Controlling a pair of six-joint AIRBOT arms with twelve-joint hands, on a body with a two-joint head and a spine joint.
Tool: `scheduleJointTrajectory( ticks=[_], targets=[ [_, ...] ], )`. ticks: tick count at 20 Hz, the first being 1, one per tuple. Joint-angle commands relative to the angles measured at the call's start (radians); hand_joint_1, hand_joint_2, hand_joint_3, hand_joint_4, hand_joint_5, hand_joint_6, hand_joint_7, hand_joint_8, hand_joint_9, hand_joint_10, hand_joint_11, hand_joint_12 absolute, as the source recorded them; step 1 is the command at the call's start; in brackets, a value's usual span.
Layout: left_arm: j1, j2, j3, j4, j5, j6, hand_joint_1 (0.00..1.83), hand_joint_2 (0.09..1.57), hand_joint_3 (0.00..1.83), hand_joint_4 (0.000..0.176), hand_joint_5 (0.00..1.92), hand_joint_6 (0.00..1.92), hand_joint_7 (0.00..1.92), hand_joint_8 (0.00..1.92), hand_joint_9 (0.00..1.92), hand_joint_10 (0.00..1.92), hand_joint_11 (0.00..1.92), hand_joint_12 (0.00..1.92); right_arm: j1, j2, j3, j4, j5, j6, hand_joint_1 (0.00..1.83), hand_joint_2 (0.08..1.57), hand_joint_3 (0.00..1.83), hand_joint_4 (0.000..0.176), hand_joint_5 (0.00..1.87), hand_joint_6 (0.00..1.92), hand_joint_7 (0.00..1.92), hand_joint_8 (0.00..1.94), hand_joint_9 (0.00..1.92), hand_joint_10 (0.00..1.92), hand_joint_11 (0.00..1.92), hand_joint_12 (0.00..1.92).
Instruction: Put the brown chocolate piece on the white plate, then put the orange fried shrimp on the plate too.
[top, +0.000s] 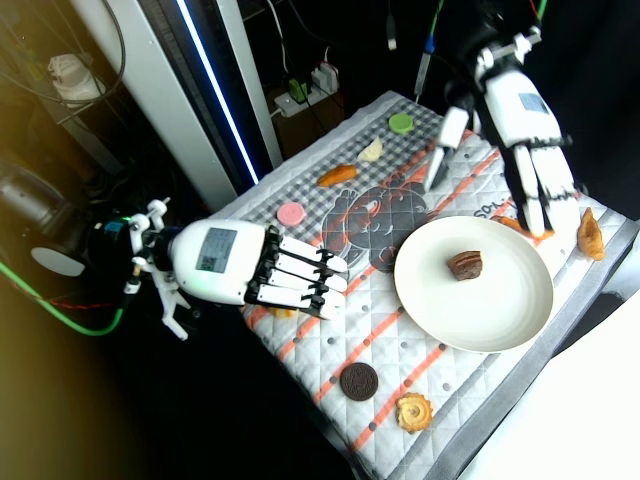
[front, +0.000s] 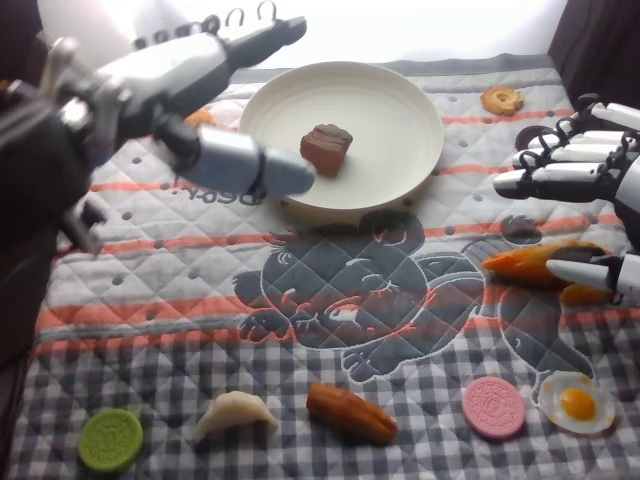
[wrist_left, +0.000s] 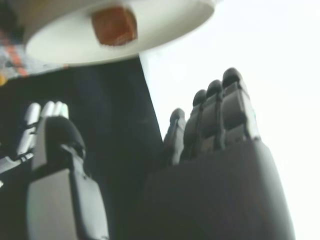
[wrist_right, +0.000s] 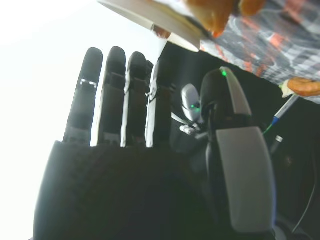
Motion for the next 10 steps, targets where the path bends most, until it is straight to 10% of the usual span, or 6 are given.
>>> scheduleJointTrajectory(
  ticks=[1, 7, 9, 10],
  targets=[
    [0.004, 0.022, -0.027, 0.052, -0.216, -0.024, 0.88, 0.81, 0.0, 0.176, 0.0, 0.0, 0.0, 0.0, 0.0, 0.0, 0.0, 0.0, 0.015, 0.002, 0.006, 0.016, 0.106, 0.002, 0.9, 1.15, 0.0, 0.076, 0.52, 0.0, 0.49, 0.0, 0.44, 0.0, 0.08, 0.8],
    [0.114, 0.131, -0.184, 0.133, -0.408, -0.028, 0.8, 0.83, 0.0, 0.176, 0.0, 0.0, 0.0, 0.0, 0.0, 0.0, 0.07, 0.04, 0.015, -0.031, 0.043, 0.028, -0.01, 0.002, 1.01, 1.03, 0.0, 0.068, 0.62, 0.0, 0.6, 0.0, 0.55, 0.0, 0.17, 0.77],
    [0.128, 0.139, -0.205, 0.145, -0.439, -0.028, 0.8, 0.83, 0.01, 0.176, 0.0, 0.0, 0.0, 0.0, 0.0, 0.0, 0.06, 0.04, 0.015, -0.04, 0.051, 0.029, -0.037, 0.002, 0.94, 1.03, 0.0, 0.041, 0.68, 0.0, 0.69, 0.02, 0.68, 0.04, 0.24, 0.96],
    [0.131, 0.14, -0.208, 0.146, -0.443, -0.028, 0.83, 0.83, 0.0, 0.176, 0.0, 0.0, 0.0, 0.0, 0.0, 0.0, 0.07, 0.05, 0.015, -0.041, 0.051, 0.028, -0.042, 0.002, 0.9, 1.02, 0.0, 0.0, 0.78, 0.01, 0.82, 0.05, 0.82, 0.13, 0.24, 1.36]
  ],
)
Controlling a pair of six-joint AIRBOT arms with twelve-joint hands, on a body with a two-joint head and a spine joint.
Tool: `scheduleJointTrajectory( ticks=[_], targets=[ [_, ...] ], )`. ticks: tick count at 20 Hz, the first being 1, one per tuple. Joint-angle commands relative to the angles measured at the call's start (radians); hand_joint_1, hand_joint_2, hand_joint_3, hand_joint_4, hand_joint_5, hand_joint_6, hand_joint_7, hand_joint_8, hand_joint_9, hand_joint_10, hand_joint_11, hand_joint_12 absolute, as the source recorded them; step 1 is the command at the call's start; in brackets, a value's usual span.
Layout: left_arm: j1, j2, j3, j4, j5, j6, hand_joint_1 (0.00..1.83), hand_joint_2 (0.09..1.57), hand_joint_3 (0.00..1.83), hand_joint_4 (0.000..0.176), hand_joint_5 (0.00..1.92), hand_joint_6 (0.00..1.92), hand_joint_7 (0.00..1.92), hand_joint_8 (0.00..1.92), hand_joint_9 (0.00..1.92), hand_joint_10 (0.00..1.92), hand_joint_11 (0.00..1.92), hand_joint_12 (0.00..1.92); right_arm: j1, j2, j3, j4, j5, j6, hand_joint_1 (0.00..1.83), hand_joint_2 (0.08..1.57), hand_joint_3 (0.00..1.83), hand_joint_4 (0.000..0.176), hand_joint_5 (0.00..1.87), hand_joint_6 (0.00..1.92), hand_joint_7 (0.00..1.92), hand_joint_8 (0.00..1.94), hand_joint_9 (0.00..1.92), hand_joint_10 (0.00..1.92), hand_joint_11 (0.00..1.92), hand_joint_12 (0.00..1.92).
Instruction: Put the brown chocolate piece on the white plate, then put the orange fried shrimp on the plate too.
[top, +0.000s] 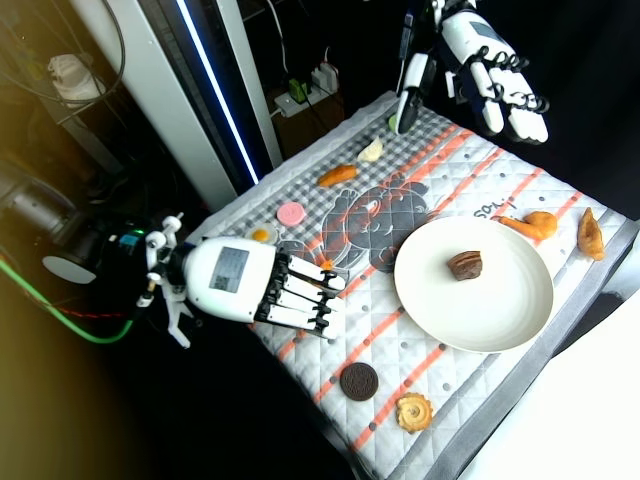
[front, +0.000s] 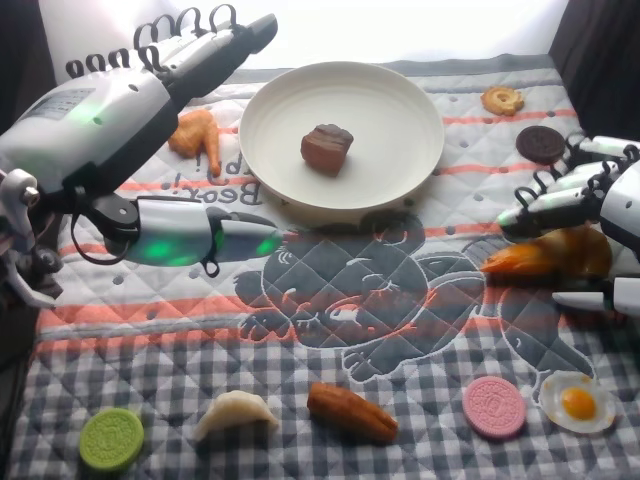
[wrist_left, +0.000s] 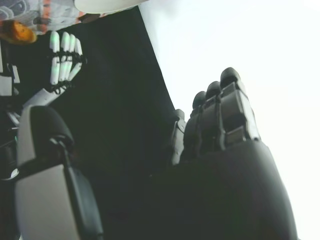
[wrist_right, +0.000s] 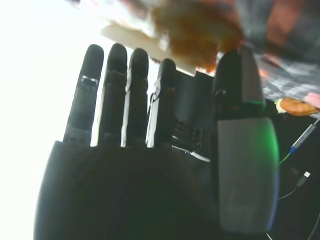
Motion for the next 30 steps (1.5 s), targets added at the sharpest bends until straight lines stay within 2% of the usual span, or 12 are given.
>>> scheduleJointTrajectory(
  ticks=[1, 2, 3, 7, 10, 13, 14, 19, 25, 28, 29, 30],
  targets=[
    [-0.004, 0.002, -0.001, 0.018, -0.131, -0.004, 0.85, 0.82, 0.0, 0.176, 0.0, 0.0, 0.0, 0.0, 0.0, 0.0, 0.08, 0.06, 0.01, -0.003, 0.005, 0.014, 0.076, -0.008, 1.03, 1.1, 0.0, 0.036, 0.93, 0.79, 0.95, 0.14, 0.82, 0.61, 0.45, 1.53],
    [-0.002, 0.002, -0.001, 0.014, -0.132, -0.004, 0.88, 0.8, 0.0, 0.176, 0.0, 0.0, 0.0, 0.0, 0.0, 0.0, 0.08, 0.07, 0.01, -0.006, 0.007, 0.014, 0.074, -0.008, 1.19, 1.14, 0.0, 0.0, 0.89, 0.95, 0.97, 0.96, 0.88, 0.97, 0.65, 1.57],
    [0.003, 0.002, -0.001, 0.008, -0.133, -0.004, 0.9, 0.79, 0.0, 0.176, 0.0, 0.0, 0.0, 0.0, 0.0, 0.0, 0.07, 0.07, 0.01, -0.009, 0.008, 0.014, 0.073, -0.008, 1.33, 1.12, 0.0, 0.0, 0.88, 0.97, 0.98, 1.0, 0.94, 1.2, 0.75, 1.49],
    [0.01, 0.001, -0.002, -0.006, -0.14, -0.004, 0.97, 0.75, 0.03, 0.176, 0.0, 0.0, 0.0, 0.0, 0.0, 0.0, 0.0, 0.37, 0.02, -0.012, 0.012, 0.007, 0.071, -0.008, 1.26, 1.11, 0.0, 0.0, 0.95, 0.88, 1.06, 1.05, 1.07, 1.01, 0.91, 1.45],
    [0.021, 0.003, -0.007, -0.017, -0.158, -0.006, 0.95, 0.76, 0.03, 0.176, 0.0, 0.0, 0.0, 0.0, 0.0, 0.0, 0.0, 0.36, 0.055, -0.011, 0.017, -0.002, 0.072, -0.011, 1.27, 1.09, 0.0, 0.0, 0.97, 0.82, 1.1, 1.02, 1.07, 1.2, 0.95, 1.56],
    [0.028, 0.002, -0.01, -0.027, -0.168, -0.01, 0.88, 0.8, 0.01, 0.176, 0.0, 0.0, 0.0, 0.0, 0.0, 0.0, 0.0, 0.3, 0.123, -0.027, 0.032, -0.007, 0.073, -0.05, 1.24, 1.08, 0.0, 0.0, 0.97, 0.98, 1.13, 0.81, 1.05, 0.94, 0.83, 1.45],
    [0.031, 0.003, -0.011, -0.032, -0.172, -0.011, 0.83, 0.83, 0.01, 0.176, 0.0, 0.0, 0.0, 0.0, 0.0, 0.0, 0.0, 0.24, 0.149, -0.038, 0.045, -0.013, 0.07, -0.053, 1.27, 1.09, 0.0, 0.0, 1.01, 0.78, 1.06, 1.07, 1.04, 1.23, 0.91, 1.63],
    [0.049, 0.019, -0.011, -0.035, -0.189, -0.083, 0.75, 0.86, 0.01, 0.156, 0.0, 0.0, 0.0, 0.0, 0.0, 0.0, 0.0, 0.02, 0.318, -0.14, 0.143, -0.035, 0.014, -0.063, 1.39, 1.07, 0.0, 0.0, 0.91, 1.11, 1.17, 0.57, 1.07, 0.97, 0.86, 1.15],
    [0.048, 0.019, -0.007, -0.029, -0.185, -0.083, 0.8, 0.84, 0.0, 0.175, 0.0, 0.0, 0.0, 0.0, 0.0, 0.0, 0.03, 0.02, 0.496, -0.282, 0.27, -0.083, -0.134, -0.084, 1.4, 1.05, 0.0, 0.0, 0.95, 0.98, 1.16, 0.57, 1.19, 0.83, 1.03, 0.95],
    [0.04, 0.005, 0.007, -0.028, -0.166, -0.083, 0.8, 0.82, 0.0, 0.176, 0.0, 0.0, 0.0, 0.0, 0.0, 0.0, 0.07, 0.04, 0.542, -0.354, 0.329, -0.102, -0.192, -0.084, 1.38, 1.09, 0.0, 0.0, 0.84, 1.08, 1.09, 0.7, 1.07, 1.04, 0.93, 1.05],
    [0.035, -0.003, 0.014, -0.027, -0.158, -0.083, 0.81, 0.82, 0.0, 0.176, 0.0, 0.0, 0.0, 0.0, 0.0, 0.0, 0.07, 0.04, 0.558, -0.371, 0.341, -0.122, -0.212, -0.084, 1.28, 1.11, 0.0, 0.0, 0.86, 1.02, 1.1, 0.88, 1.0, 0.74, 0.81, 1.14],
    [0.031, -0.009, 0.018, -0.026, -0.153, -0.083, 0.8, 0.82, 0.0, 0.176, 0.0, 0.0, 0.0, 0.0, 0.0, 0.0, 0.08, 0.05, 0.57, -0.38, 0.346, -0.138, -0.222, -0.085, 1.1, 1.04, 0.0, 0.0, 0.76, 0.4, 0.93, 0.5, 0.94, 0.55, 0.72, 1.17]
  ],
)
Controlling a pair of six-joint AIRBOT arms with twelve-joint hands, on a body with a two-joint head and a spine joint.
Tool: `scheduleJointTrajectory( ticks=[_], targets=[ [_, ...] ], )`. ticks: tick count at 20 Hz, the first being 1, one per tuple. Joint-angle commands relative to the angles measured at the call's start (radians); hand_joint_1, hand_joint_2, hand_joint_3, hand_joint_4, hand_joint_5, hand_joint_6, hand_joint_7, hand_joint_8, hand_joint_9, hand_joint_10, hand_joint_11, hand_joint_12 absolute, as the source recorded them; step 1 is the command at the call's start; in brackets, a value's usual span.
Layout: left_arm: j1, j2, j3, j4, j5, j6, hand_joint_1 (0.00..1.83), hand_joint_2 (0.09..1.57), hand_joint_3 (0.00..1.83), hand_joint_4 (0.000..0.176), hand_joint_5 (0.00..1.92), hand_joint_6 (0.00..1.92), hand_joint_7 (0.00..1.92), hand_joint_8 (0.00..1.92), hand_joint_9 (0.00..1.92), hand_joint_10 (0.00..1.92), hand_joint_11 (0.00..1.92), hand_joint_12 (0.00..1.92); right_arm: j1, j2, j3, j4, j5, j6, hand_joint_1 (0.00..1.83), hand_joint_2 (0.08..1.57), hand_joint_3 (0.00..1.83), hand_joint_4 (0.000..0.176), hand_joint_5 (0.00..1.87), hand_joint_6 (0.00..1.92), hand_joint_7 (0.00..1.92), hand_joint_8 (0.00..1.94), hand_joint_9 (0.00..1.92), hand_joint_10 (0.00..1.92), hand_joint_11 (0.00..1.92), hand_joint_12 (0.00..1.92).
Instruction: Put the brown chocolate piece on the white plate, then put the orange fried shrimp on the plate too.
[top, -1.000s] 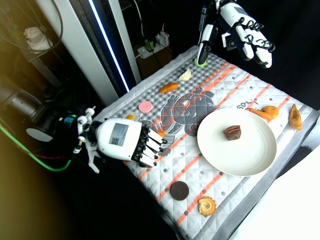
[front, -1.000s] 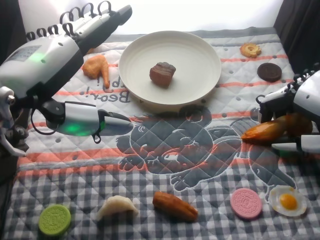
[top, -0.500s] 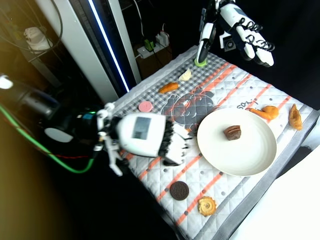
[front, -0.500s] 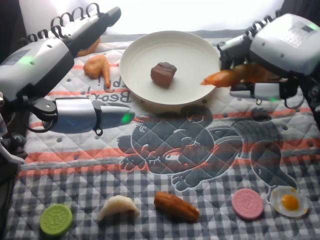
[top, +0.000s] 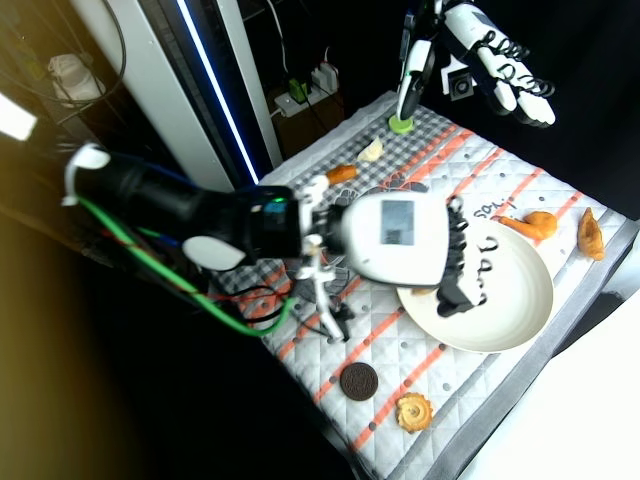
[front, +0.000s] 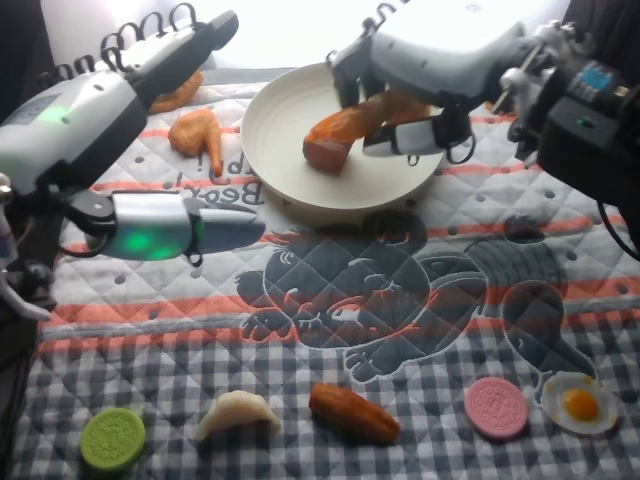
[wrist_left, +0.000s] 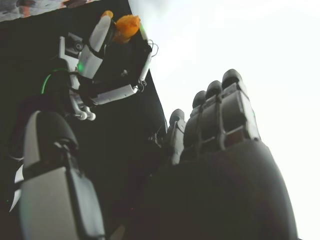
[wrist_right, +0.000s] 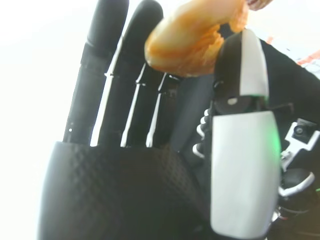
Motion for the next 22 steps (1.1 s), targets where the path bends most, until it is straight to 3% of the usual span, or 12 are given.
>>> scheduleJointTrajectory(
  ticks=[1, 2, 4, 6, 7, 9, 10, 11, 13, 15, 16, 22],
  targets=[
    [-0.017, -0.007, 0.004, 0.041, -0.105, -0.006, 0.8, 0.82, 0.0, 0.176, 0.0, 0.0, 0.0, 0.0, 0.0, 0.0, 0.02, 0.29, 0.031, 0.007, 0.006, 0.003, 0.116, -0.006, 0.88, 0.99, 0.0, 0.0, 0.44, 0.08, 0.61, 0.16, 0.7, 0.31, 0.51, 1.18],
    [-0.018, -0.007, 0.005, 0.04, -0.104, -0.006, 0.78, 0.82, 0.0, 0.176, 0.0, 0.0, 0.0, 0.0, 0.0, 0.0, 0.0, 0.34, 0.035, 0.005, -0.002, -0.011, 0.116, -0.006, 0.75, 0.95, 0.0, 0.036, 0.21, 0.02, 0.4, 0.03, 0.57, 0.16, 0.37, 1.21],
    [-0.018, -0.007, 0.004, 0.036, -0.105, -0.006, 0.78, 0.82, 0.0, 0.176, 0.0, 0.0, 0.0, 0.0, 0.0, 0.0, 0.0, 0.39, 0.036, 0.005, -0.024, -0.02, 0.118, -0.012, 0.59, 0.89, 0.0, 0.134, 0.01, 0.0, 0.02, 0.0, 0.1, 0.02, 0.01, 0.74],
    [-0.015, -0.006, 0.004, 0.026, -0.109, -0.006, 0.79, 0.82, 0.0, 0.176, 0.0, 0.0, 0.0, 0.0, 0.0, 0.0, 0.0, 0.4, 0.036, 0.006, -0.045, -0.019, 0.128, -0.017, 0.53, 0.91, 0.0, 0.172, 0.0, 0.0, 0.0, 0.0, 0.0, 0.0, 0.0, 0.26],
    [-0.012, -0.003, 0.002, 0.019, -0.115, -0.006, 0.79, 0.82, 0.0, 0.176, 0.0, 0.0, 0.0, 0.0, 0.0, 0.0, 0.0, 0.32, 0.036, 0.016, -0.059, -0.019, 0.14, -0.017, 0.52, 0.89, 0.0, 0.159, 0.0, 0.0, 0.0, 0.0, 0.0, 0.0, 0.0, 0.16],
    [0.005, 0.014, 0.006, 0.028, -0.138, -0.098, 0.79, 0.83, 0.0, 0.13, 0.0, 0.0, 0.0, 0.0, 0.0, 0.0, 0.0, 0.04, 0.03, 0.077, -0.099, -0.014, 0.177, -0.017, 0.49, 0.86, 0.01, 0.174, 0.0, 0.0, 0.0, 0.0, 0.03, 0.01, 0.0, 0.97],
    [0.018, 0.026, 0.018, 0.039, -0.148, -0.186, 0.81, 0.82, 0.0, 0.134, 0.0, 0.0, 0.0, 0.0, 0.0, 0.0, 0.0, 0.01, 0.007, 0.108, -0.122, 0.003, 0.21, -0.017, 0.48, 0.86, 0.0, 0.176, 0.0, 0.0, 0.0, 0.0, 0.03, 0.01, 0.0, 1.06],
    [0.037, 0.038, 0.044, 0.053, -0.157, -0.327, 0.81, 0.82, 0.0, 0.12, 0.0, 0.0, 0.0, 0.0, 0.0, 0.0, 0.0, 0.0, -0.029, 0.155, -0.151, 0.043, 0.271, -0.017, 0.47, 0.85, 0.0, 0.176, 0.0, 0.0, 0.0, 0.0, 0.01, 0.01, 0.0, 0.87],
    [0.083, 0.042, 0.116, 0.087, -0.183, -0.64, 0.79, 0.82, 0.0, 0.115, 0.0, 0.0, 0.0, 0.0, 0.0, 0.0, 0.01, 0.01, -0.094, 0.216, -0.197, 0.078, 0.359, -0.017, 0.44, 0.85, 0.0, 0.176, 0.0, 0.0, 0.0, 0.0, 0.0, 0.0, 0.0, 0.08],
    [0.148, 0.039, 0.173, 0.108, -0.25, -0.914, 0.74, 0.83, 0.0, 0.17, 0.0, 0.0, 0.0, 0.0, 0.0, 0.0, 0.0, 0.0, -0.15, 0.272, -0.244, 0.095, 0.436, -0.017, 0.45, 0.86, 0.01, 0.176, 0.0, 0.0, 0.0, 0.0, 0.0, 0.0, 0.01, 0.01],
    [0.182, 0.043, 0.184, 0.104, -0.302, -0.987, 0.75, 0.83, 0.0, 0.175, 0.0, 0.0, 0.0, 0.0, 0.0, 0.0, 0.0, 0.0, -0.185, 0.313, -0.277, 0.106, 0.48, -0.017, 0.45, 0.87, 0.01, 0.176, 0.0, 0.0, 0.0, 0.0, 0.0, 0.0, 0.01, 0.0],
    [0.259, 0.098, 0.12, 0.108, -0.552, -1.022, 0.83, 0.86, 0.01, 0.176, 0.0, 0.0, 0.0, 0.0, 0.0, 0.0, 0.0, 0.0, -0.463, 0.497, -0.438, 0.234, 0.788, -0.017, 0.6, 0.88, 0.01, 0.176, 0.0, 0.0, 0.0, 0.0, 0.0, 0.0, 0.0, 0.0]
  ],
)
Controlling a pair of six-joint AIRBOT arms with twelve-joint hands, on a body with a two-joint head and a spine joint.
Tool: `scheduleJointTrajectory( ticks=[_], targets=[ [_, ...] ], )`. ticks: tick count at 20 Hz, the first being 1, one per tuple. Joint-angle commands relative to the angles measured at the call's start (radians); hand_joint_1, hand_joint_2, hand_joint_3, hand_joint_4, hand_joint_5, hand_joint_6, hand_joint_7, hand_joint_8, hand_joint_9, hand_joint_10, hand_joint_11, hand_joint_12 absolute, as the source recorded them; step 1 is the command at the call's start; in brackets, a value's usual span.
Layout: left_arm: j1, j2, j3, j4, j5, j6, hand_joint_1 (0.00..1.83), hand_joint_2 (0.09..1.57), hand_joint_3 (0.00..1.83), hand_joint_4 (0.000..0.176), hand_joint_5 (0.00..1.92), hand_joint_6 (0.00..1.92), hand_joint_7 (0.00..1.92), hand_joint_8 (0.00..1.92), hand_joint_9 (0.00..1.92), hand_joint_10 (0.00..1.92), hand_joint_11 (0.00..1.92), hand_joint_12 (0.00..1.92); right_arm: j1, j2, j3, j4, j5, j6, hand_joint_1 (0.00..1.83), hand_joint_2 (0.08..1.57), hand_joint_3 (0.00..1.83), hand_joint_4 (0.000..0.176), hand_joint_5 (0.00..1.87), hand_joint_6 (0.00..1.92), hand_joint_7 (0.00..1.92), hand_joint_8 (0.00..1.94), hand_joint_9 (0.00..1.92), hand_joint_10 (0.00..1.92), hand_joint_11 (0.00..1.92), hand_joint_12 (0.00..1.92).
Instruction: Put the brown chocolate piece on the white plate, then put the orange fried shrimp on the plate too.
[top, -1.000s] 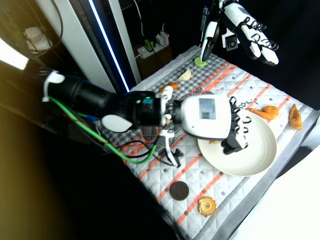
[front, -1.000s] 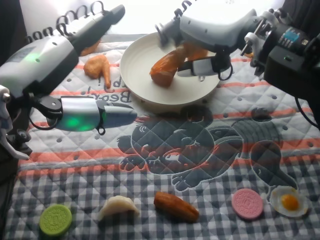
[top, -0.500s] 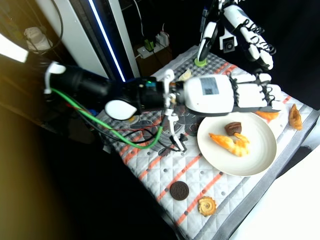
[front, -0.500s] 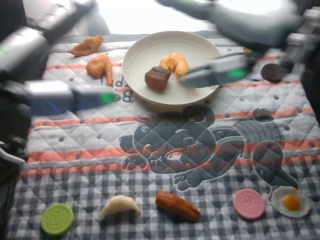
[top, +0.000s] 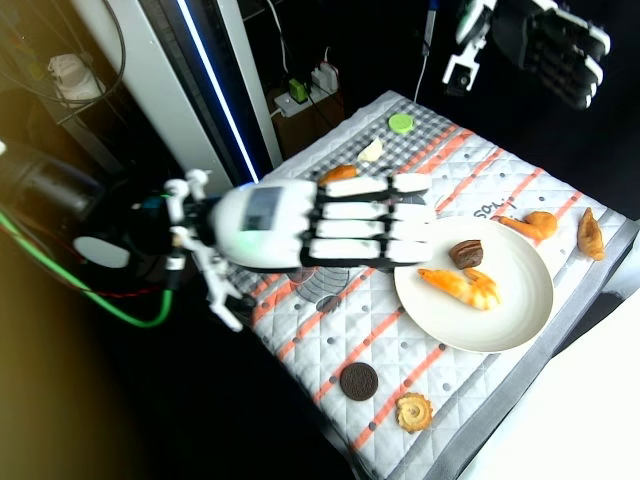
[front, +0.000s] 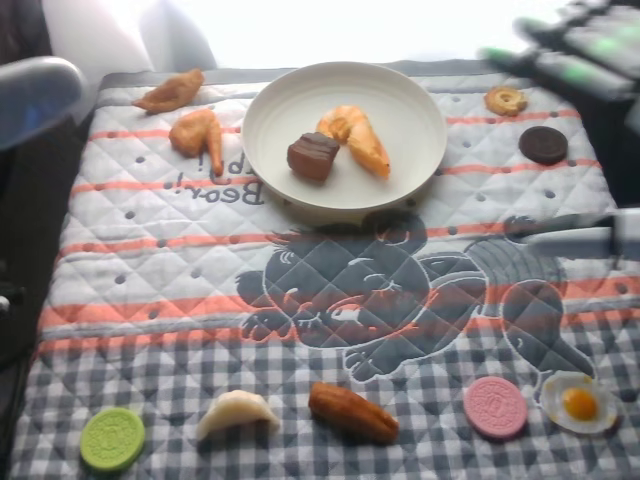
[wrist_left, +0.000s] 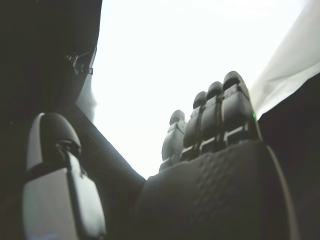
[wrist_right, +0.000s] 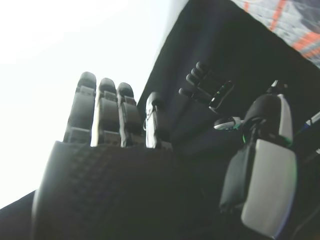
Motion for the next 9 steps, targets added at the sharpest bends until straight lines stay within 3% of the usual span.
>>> scheduleJointTrajectory(
  ticks=[1, 3, 4, 5, 6, 7, 8, 9],
  targets=[
    [0.003, 0.004, -0.01, 0.015, -0.184, -0.011, 0.78, 0.87, 0.02, 0.176, 0.0, 0.0, 0.0, 0.0, 0.0, 0.0, 0.0, 0.0, -0.003, 0.015, -0.015, 0.022, 0.222, 0.003, 0.64, 0.9, 0.01, 0.176, 0.0, 0.0, 0.0, 0.0, 0.0, 0.0, 0.0, 0.0],
    [0.03, 0.012, -0.025, 0.017, -0.244, -0.022, 0.73, 0.92, 0.04, 0.176, 0.0, 0.0, 0.0, 0.0, 0.0, 0.0, 0.0, 0.0, -0.077, 0.035, -0.053, 0.044, 0.324, 0.003, 0.64, 0.92, 0.02, 0.14, 0.0, 0.0, 0.03, 0.01, 0.0, 0.0, 0.0, 0.0],
    [0.048, 0.016, -0.033, 0.018, -0.282, -0.033, 0.66, 0.94, 0.04, 0.176, 0.0, 0.0, 0.0, 0.0, 0.0, 0.0, 0.02, 0.01, -0.123, 0.049, -0.076, 0.059, 0.392, 0.003, 0.64, 0.96, 0.01, 0.105, 0.02, 0.0, 0.09, 0.01, 0.04, 0.01, 0.0, 0.0],
    [0.059, 0.019, -0.039, 0.018, -0.312, -0.042, 0.62, 0.94, 0.04, 0.165, 0.0, 0.0, 0.0, 0.0, 0.01, 0.0, 0.04, 0.02, -0.155, 0.057, -0.089, 0.068, 0.437, 0.003, 0.65, 1.0, 0.01, 0.07, 0.06, 0.0, 0.15, 0.01, 0.1, 0.01, 0.01, 0.01],
    [0.072, 0.021, -0.044, 0.02, -0.341, -0.054, 0.57, 1.0, 0.0, 0.137, 0.0, 0.0, 0.05, 0.01, 0.07, 0.01, 0.01, 0.36, -0.182, 0.064, -0.102, 0.077, 0.485, 0.003, 0.68, 1.03, 0.0, 0.045, 0.11, 0.01, 0.22, 0.01, 0.16, 0.02, 0.02, 0.01],
    [0.085, 0.021, -0.046, 0.024, -0.366, -0.066, 0.52, 1.02, 0.0, 0.126, 0.01, 0.0, 0.11, 0.01, 0.16, 0.02, 0.0, 0.62, -0.207, 0.068, -0.112, 0.08, 0.522, 0.003, 0.62, 1.11, 0.01, 0.043, 0.11, 0.0, 0.25, 0.0, 0.21, 0.01, 0.09, 0.05],
    [0.094, 0.021, -0.049, 0.031, -0.391, -0.075, 0.46, 1.06, 0.0, 0.117, 0.0, 0.0, 0.1, 0.0, 0.18, 0.02, 0.0, 0.68, -0.219, 0.069, -0.119, 0.08, 0.55, 0.003, 0.69, 1.11, 0.0, 0.069, 0.09, 0.0, 0.21, 0.0, 0.16, 0.0, 0.07, 0.04],
    [0.098, 0.021, -0.054, 0.039, -0.403, -0.077, 0.41, 1.15, 0.02, 0.075, 0.0, 0.0, 0.06, 0.0, 0.12, 0.01, 0.0, 0.58, -0.226, 0.069, -0.126, 0.078, 0.584, 0.003, 0.7, 1.12, 0.0, 0.1, 0.14, 0.02, 0.17, 0.0, 0.09, 0.0, 0.01, 0.01]
  ],
)
